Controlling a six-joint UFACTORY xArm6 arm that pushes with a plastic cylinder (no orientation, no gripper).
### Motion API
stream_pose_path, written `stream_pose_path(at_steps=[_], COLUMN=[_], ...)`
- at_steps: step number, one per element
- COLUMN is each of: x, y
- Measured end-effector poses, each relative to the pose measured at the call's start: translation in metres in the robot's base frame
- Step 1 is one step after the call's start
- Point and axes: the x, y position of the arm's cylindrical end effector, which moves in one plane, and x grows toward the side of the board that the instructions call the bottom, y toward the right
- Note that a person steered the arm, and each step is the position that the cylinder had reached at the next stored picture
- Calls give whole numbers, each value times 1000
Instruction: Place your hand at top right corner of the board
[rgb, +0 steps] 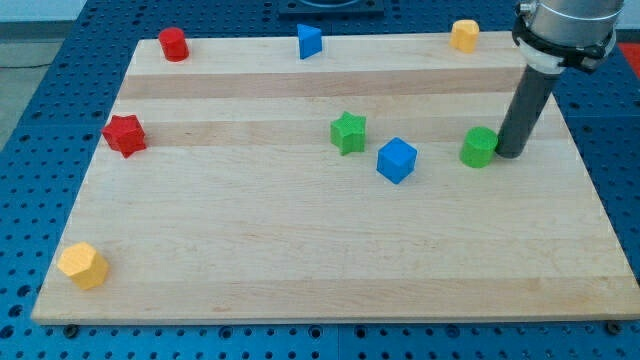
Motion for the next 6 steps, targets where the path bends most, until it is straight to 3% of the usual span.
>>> stream_pose_path(at_steps=[3,4,5,6], x=[-11,-30,-98,-142], y=[-82,-35,79,138])
